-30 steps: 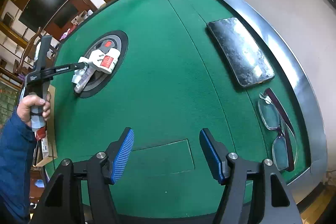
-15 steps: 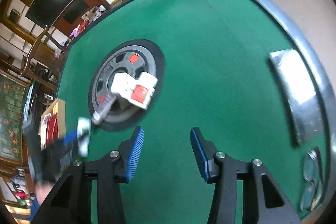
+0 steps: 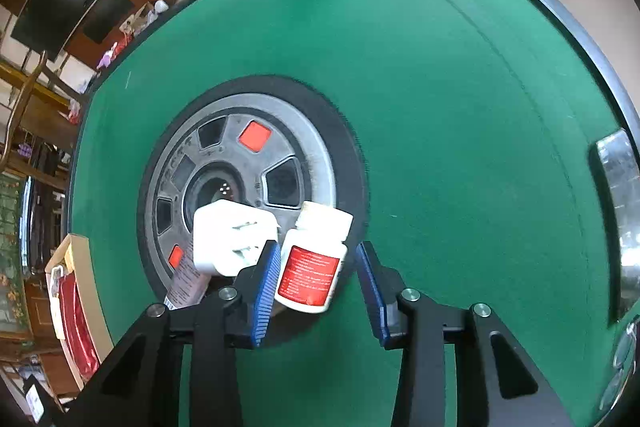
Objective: Organize objects
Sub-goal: 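Grasp a white bottle with the left tool while the right tool grasps the red-labelled bottle, then carry the white bottle with the left tool while the right tool carries the red-labelled bottle to the tray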
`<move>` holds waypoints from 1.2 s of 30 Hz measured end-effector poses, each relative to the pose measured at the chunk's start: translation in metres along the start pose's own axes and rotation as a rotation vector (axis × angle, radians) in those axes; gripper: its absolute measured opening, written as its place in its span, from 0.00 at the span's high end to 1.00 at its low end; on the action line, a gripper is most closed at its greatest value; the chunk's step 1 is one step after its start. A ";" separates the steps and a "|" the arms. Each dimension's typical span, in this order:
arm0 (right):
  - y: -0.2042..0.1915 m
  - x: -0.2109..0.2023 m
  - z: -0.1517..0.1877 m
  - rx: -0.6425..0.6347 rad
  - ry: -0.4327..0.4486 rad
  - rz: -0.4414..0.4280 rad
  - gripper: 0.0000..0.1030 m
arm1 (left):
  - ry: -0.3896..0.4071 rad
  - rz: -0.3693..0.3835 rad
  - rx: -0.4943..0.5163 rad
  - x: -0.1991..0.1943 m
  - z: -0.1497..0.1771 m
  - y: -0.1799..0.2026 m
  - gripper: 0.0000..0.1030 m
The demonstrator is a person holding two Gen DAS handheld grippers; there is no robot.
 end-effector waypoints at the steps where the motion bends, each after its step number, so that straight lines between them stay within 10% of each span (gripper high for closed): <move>1: -0.003 0.003 0.000 -0.003 -0.005 0.011 0.63 | 0.000 0.002 0.002 0.000 0.001 0.000 0.67; 26: -0.003 -0.056 0.126 -0.323 -0.007 -0.230 0.64 | 0.095 0.074 -0.217 -0.029 0.030 0.045 0.68; 36: -0.031 -0.077 0.143 -0.275 0.054 -0.249 0.64 | 0.149 0.132 -0.150 -0.064 0.042 0.048 0.68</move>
Point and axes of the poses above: each gripper's, at about its wrist camera, not at the fingertips, and x roughly the way its jaws point, y to its right, z to its underside, the point moved 8 cm from there along x, roughly the way its jaws point, and after that the axes turned 5 degrees about z, right-handed, at the moved point
